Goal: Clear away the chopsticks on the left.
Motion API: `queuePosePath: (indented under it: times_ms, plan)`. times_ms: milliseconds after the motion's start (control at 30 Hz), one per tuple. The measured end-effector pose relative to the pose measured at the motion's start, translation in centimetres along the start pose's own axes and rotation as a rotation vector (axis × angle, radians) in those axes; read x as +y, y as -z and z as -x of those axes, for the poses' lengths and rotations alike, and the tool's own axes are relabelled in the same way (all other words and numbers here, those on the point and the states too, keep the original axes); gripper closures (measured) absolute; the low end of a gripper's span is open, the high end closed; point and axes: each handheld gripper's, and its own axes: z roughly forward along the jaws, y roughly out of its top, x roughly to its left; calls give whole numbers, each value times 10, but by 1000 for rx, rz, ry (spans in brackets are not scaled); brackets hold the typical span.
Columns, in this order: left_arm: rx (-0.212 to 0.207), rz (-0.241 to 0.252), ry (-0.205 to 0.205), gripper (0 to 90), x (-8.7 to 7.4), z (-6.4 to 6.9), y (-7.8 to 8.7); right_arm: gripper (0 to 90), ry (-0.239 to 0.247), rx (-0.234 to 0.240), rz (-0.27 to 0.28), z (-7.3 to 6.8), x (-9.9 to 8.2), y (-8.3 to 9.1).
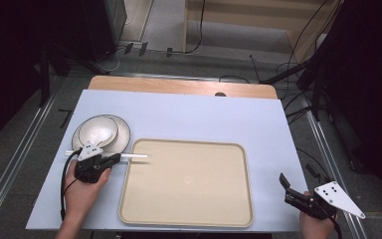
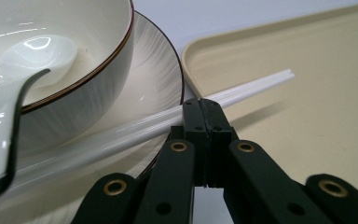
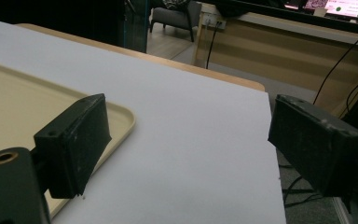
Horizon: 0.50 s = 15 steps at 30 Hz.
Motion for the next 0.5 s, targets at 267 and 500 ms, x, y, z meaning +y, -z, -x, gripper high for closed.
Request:
queuePosePath:
  times_ms: [267,500]
  plan:
    - [16,8,2,900,4,1,-5,129,-30,10,-5,7,0,-5]
    - [25,23,7,900,10,-1,-10,129,-26,27,-15,1,-9,-2]
